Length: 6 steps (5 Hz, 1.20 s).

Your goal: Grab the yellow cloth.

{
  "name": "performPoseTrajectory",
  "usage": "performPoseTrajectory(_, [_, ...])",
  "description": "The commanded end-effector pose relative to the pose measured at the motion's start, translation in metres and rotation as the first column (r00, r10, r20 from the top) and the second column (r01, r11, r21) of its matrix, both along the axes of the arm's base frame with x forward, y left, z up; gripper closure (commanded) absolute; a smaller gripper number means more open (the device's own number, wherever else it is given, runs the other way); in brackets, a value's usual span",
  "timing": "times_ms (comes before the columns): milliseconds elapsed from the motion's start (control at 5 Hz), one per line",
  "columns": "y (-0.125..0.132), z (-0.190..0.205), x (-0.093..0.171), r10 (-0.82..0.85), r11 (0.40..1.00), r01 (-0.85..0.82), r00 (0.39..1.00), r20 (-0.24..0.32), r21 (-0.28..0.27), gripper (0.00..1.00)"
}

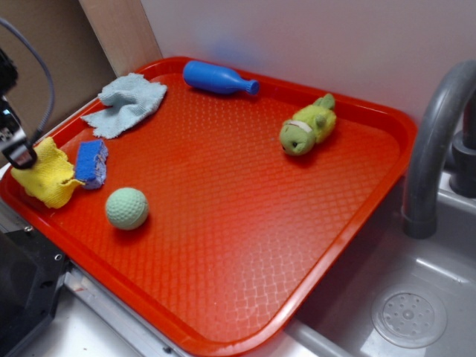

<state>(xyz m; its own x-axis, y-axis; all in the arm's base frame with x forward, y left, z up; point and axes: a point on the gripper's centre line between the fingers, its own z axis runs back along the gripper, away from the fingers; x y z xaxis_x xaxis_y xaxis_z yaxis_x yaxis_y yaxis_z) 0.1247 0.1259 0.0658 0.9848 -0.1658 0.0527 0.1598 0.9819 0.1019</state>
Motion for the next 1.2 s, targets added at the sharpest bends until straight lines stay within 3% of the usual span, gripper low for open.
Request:
performPoseTrajectory(0, [-0.0079, 0.008, 0.0064, -0.012, 1.0, 0.011, 0.999, 0.034, 0.021, 1.0])
performPoseTrajectory(1000, [-0.0076, 0.0063, 0.0085, -0.006, 1.0, 0.006, 1.0, 0.018, 0.002, 1.0])
